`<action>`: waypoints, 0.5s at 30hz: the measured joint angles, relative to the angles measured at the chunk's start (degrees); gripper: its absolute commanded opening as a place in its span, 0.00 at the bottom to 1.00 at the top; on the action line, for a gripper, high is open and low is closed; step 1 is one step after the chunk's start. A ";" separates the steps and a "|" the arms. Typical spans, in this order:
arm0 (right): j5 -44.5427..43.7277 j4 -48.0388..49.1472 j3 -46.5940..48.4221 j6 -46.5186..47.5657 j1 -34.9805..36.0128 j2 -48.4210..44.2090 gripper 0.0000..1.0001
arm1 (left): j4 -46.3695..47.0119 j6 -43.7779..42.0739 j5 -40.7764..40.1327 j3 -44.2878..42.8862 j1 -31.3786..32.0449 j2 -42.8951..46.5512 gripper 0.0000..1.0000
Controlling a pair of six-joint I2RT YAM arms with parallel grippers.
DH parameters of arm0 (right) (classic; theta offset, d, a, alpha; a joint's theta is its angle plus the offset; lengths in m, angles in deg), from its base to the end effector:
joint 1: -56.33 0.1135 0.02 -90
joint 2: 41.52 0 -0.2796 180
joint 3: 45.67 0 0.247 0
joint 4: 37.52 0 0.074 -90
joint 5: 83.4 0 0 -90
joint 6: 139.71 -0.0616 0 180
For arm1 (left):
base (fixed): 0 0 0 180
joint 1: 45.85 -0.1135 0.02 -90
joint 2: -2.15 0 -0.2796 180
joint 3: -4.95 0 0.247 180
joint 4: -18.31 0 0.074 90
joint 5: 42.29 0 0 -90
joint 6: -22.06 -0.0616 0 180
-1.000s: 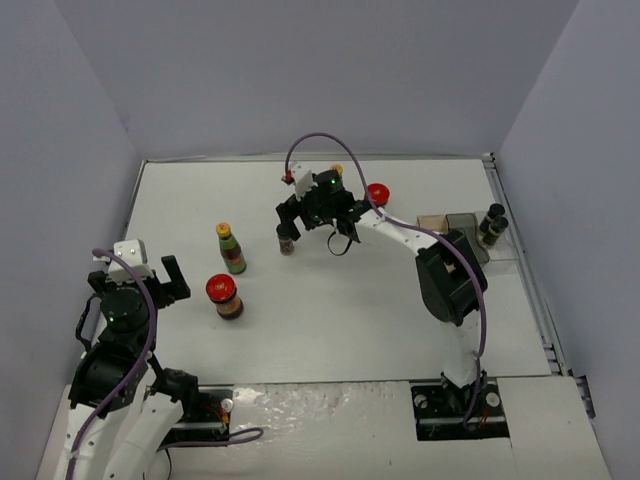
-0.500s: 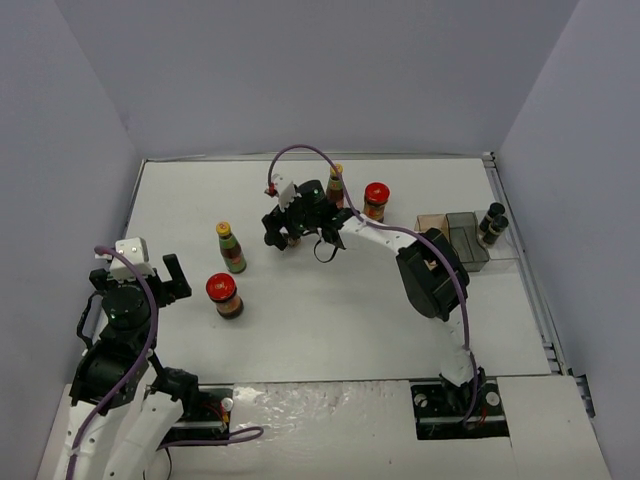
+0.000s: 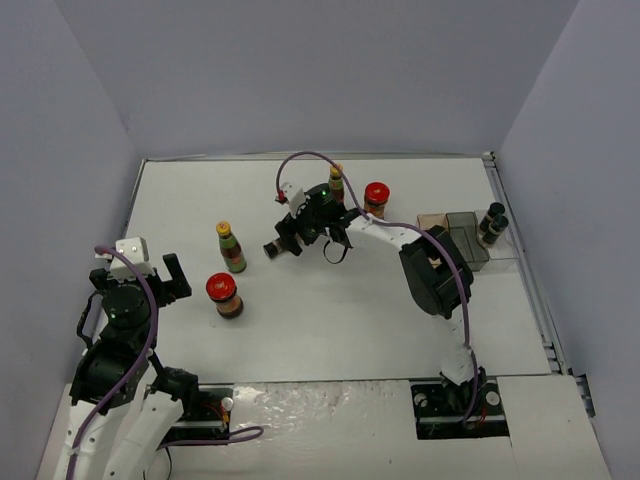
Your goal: Organize the condiment bottles
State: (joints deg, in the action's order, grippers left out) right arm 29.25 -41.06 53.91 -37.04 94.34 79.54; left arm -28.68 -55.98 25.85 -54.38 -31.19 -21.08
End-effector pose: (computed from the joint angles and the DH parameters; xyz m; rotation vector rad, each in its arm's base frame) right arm 0.3893 0.3344 0.2072 -1.0974 1.7154 0.6768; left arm 0.0943 -0.0010 0.3445 -0.2345 1.7312 -0.0038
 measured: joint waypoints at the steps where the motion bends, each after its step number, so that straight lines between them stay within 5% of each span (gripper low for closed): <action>1: 0.28 -1.56 0.80 1.61 -0.06 0.00 0.80 | 0.00 0.00 0.00 0.00 0.00 -0.01 0.97; 15: 4.59 -21.26 21.17 23.02 0.61 6.83 0.73 | 0.00 0.00 0.30 0.02 0.00 -0.97 0.97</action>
State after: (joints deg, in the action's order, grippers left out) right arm 33.84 -62.32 75.08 -14.02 94.95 86.37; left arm -28.68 -55.98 26.15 -54.36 -31.19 -22.05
